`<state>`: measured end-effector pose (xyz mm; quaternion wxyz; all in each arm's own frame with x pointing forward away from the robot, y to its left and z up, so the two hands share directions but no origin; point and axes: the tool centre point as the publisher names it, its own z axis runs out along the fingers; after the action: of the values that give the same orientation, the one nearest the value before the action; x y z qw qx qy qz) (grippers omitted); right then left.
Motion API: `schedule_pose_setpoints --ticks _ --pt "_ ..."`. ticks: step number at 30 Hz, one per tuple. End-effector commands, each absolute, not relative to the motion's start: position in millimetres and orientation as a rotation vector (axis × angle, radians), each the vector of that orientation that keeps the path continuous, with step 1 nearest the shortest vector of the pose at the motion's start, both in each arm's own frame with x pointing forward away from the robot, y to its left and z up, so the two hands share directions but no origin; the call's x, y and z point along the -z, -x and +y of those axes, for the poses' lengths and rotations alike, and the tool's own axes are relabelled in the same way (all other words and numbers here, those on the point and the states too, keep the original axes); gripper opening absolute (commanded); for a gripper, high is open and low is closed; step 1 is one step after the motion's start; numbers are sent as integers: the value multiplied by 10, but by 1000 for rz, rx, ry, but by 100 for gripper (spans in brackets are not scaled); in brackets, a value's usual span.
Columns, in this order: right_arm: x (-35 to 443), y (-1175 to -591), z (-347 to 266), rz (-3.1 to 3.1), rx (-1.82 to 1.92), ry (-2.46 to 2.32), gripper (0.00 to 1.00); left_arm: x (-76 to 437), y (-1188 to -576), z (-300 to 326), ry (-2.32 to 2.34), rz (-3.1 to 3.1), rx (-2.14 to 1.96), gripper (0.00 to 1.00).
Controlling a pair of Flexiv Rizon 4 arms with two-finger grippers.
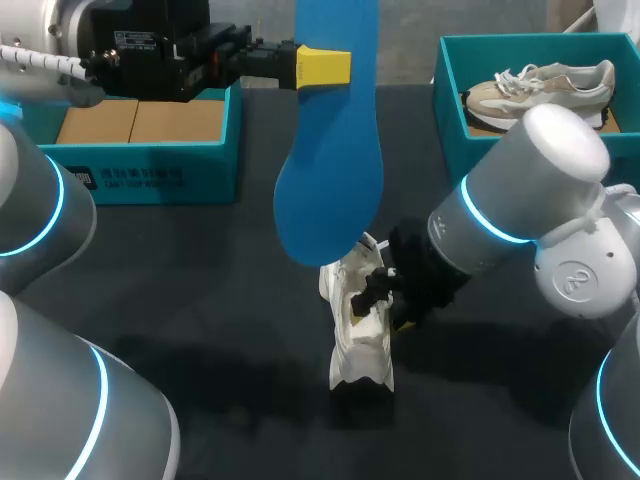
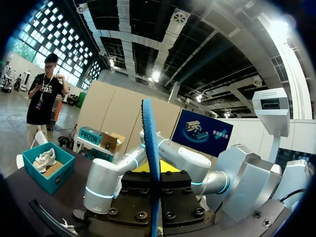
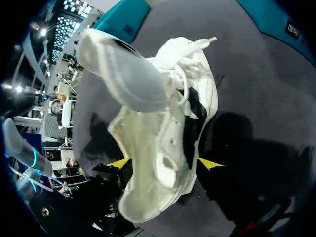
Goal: Take the shoe out of the shoebox, open the shoe tongue, remove and reinsert the insole, then place the shoe into the shoebox
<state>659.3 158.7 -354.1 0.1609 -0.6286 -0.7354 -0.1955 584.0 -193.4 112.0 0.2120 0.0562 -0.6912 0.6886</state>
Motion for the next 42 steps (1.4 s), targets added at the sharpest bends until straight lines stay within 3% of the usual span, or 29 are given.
schedule_pose_setpoints --ticks 1,17,31,42 --pt "3343 -6494 1388 -2039 670 1725 100 -1113 -5838 -1931 -155 -1920 -1912 0" --pt "2577 -6678 1174 -1887 868 1513 100 -1113 -5838 -1931 -155 -1920 -1912 0" --pt "2559 -6672 1199 -1863 852 1501 100 -1113 -5838 -1931 -155 -1920 -1912 0" --pt "2029 -6866 1087 -1607 961 1560 100 -1113 -5838 -1931 -155 -1920 -1912 0"
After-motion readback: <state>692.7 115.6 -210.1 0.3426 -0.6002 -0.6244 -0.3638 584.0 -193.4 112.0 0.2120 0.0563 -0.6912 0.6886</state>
